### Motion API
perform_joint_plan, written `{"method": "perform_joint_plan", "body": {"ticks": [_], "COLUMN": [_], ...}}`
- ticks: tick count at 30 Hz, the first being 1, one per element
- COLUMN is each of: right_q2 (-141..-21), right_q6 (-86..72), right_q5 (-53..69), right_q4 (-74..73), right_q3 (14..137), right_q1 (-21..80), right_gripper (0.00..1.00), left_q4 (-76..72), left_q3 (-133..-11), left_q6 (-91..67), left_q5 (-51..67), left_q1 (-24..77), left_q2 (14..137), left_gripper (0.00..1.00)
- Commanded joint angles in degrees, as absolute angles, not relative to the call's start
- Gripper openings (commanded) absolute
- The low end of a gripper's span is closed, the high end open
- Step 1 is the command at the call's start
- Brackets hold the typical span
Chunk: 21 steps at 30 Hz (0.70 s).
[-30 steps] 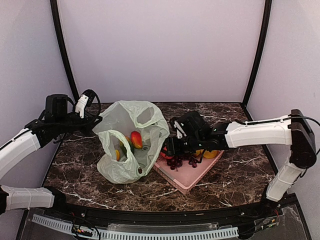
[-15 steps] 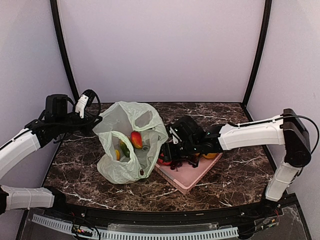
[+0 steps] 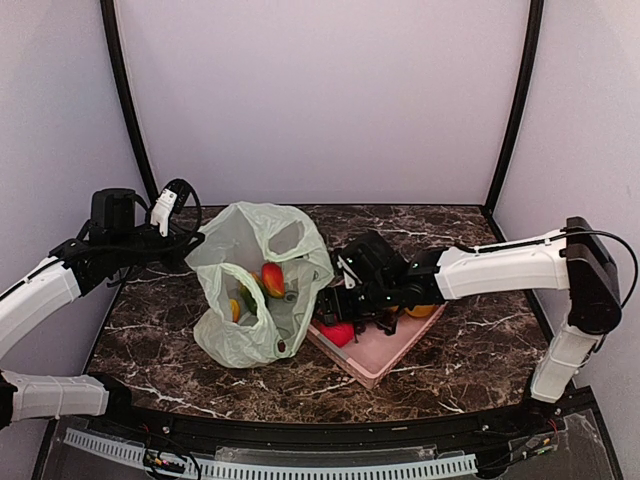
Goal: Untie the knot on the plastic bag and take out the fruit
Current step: Place the fake fruit in the bin, then adjust the fake fruit in the bin.
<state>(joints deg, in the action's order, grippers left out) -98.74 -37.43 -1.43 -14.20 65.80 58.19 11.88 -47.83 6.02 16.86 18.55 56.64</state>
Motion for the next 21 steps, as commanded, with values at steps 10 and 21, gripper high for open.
{"method": "perform_joint_plan", "body": {"ticks": [10, 21], "right_q2": [-94.1, -93.4], "right_q6": [-39.8, -42.5], "right_q5": [-6.8, -5.0], "right_q4": [-18.7, -18.2], "right_q3": [64.6, 62.5], "right_q1": [60.6, 61.1], "right_gripper": [0.71, 0.46], "left_q4": [12.2, 12.2], "left_q3": [-47.2, -47.2], "left_q6": [6.5, 6.4], "left_q5": [17.0, 17.1], "left_q1": [18.7, 18.7], "left_q2": [55.5, 55.5], "left_gripper": [0.01, 0.01]}}
